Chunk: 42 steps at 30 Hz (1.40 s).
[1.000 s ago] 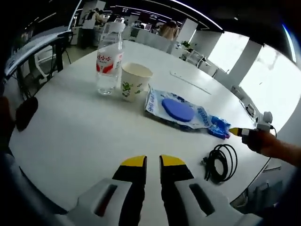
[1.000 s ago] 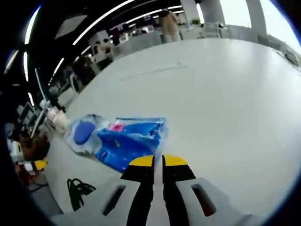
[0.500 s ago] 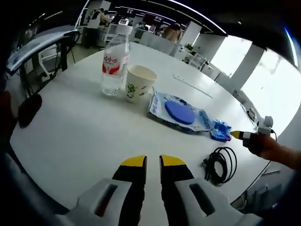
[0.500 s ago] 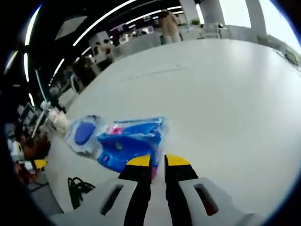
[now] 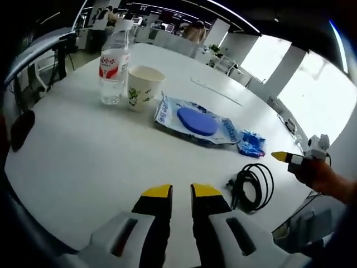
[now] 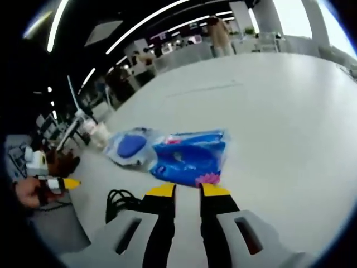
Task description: Arrange the tabletop items into an orderly group along one side of the table until the central work area is clear of visible clutter.
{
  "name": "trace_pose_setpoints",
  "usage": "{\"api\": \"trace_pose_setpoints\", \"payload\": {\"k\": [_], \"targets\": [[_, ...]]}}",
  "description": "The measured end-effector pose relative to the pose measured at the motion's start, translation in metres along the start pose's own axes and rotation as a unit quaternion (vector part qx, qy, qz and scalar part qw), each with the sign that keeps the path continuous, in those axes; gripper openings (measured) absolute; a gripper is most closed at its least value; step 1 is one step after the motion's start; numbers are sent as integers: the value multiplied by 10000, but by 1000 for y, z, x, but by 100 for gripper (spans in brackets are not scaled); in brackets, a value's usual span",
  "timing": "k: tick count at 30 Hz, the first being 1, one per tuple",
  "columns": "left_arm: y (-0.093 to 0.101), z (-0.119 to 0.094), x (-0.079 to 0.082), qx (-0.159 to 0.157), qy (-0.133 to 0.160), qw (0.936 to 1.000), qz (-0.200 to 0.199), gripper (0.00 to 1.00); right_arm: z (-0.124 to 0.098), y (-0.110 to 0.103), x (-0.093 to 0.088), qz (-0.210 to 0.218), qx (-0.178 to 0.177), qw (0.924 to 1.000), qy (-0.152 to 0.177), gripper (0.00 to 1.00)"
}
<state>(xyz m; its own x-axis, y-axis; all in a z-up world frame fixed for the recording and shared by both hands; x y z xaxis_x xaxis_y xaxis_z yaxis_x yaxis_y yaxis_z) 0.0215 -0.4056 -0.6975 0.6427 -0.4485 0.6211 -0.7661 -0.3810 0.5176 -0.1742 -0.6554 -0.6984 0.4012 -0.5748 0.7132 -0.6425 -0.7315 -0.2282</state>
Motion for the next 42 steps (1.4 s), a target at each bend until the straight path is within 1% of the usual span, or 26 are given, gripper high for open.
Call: {"api": "trace_pose_setpoints", "payload": {"k": [2,4,6,11,14,16,17,20,22,26,33,35,39,42], "targets": [[6,4,-3,-92,-75,9999,36,11,-1,-8,-4,-83,127,9999,-32,15],[15,12,-10,-203,-237,9994,134,12,-1,-14,-9,-232,181,9995,-104,15],[22,18,-12,-307,-281,9990,159,12,-3,-21,-14,-435,213,9987,-158,16],[38,28,-19,-528,-500,9969,285,12,-5,-30,-23,-475,326,9981,-233,17],[44,34,-24,-623,-651,9952,394,12,-8,-36,-29,-532,382,9974,-289,18],[47,37,-25,-651,-701,9946,392,13,-8,-39,-33,-570,417,9970,-325,19],[48,40,-26,-676,-729,9943,374,13,-8,-39,-34,-576,413,9970,-324,17],[51,46,-26,-700,-819,9935,367,15,-9,-40,-33,-521,415,9973,-320,17],[54,48,-25,-740,-841,9929,400,15,-11,-38,-27,-500,360,9980,-172,18],[59,56,-25,-818,-908,9919,350,16,-15,-36,-23,-322,378,9987,-91,19],[65,69,-29,-873,-977,9912,160,16,-20,-45,-31,-452,495,9977,-131,19],[69,71,-31,-913,-1022,9904,196,16,-18,-48,-34,-437,562,9973,-163,19],[75,77,-38,-938,-1153,9885,265,15,-13,-51,-50,-718,563,9947,-464,17],[78,80,-40,-948,-1194,9880,258,14,-9,-51,-56,-776,549,9939,-563,11]]}}
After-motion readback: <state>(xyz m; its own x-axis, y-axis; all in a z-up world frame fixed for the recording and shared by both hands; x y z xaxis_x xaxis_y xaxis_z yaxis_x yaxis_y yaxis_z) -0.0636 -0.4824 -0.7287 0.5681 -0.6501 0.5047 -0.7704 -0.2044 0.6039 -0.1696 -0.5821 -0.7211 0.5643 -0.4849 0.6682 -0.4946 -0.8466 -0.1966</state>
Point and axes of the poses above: the point that each gripper's makers call its tool centre point, and the gripper's own axes: z roughly forward along the fingers, y roughly to its right, x roughly out of its top, the point moved 4 cm from there along -z, roughly backward along the fingers, and after that the axes turned 11 degrees about -x, right-handed, at the moved point
